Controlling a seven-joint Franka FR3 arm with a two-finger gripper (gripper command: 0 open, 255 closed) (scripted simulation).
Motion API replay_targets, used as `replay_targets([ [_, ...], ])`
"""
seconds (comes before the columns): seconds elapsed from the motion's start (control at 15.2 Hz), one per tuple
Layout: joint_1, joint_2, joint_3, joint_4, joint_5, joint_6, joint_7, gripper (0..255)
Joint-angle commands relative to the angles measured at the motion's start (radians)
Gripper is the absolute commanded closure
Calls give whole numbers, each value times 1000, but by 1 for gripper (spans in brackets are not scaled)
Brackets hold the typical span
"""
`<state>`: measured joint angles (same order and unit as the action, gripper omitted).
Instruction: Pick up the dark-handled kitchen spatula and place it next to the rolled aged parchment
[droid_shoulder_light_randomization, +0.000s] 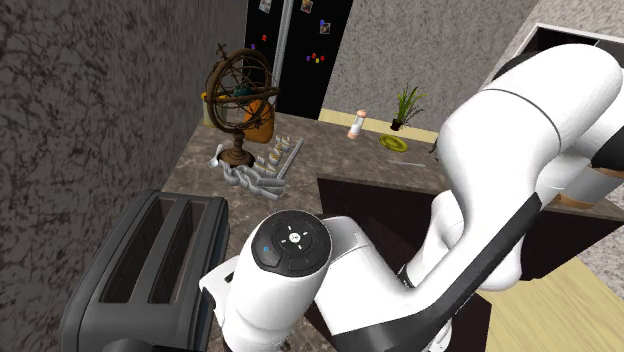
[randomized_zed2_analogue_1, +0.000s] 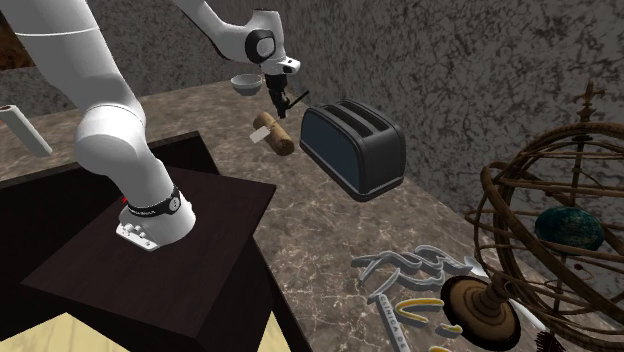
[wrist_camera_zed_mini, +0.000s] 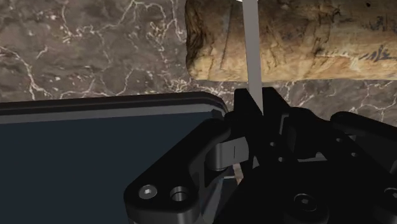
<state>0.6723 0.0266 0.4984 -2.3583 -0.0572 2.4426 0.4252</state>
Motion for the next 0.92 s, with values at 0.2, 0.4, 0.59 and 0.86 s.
replay_targets([
  [0.2, 69, 94, 45, 105, -83, -33, 171, 255],
  [0.4, 122, 164, 58, 188, -139, -63, 268, 255],
  [0.59, 183, 239, 63, 282, -192, -100, 357, 255],
  [0.86, 274, 345, 58, 424, -255, -160, 457, 255],
])
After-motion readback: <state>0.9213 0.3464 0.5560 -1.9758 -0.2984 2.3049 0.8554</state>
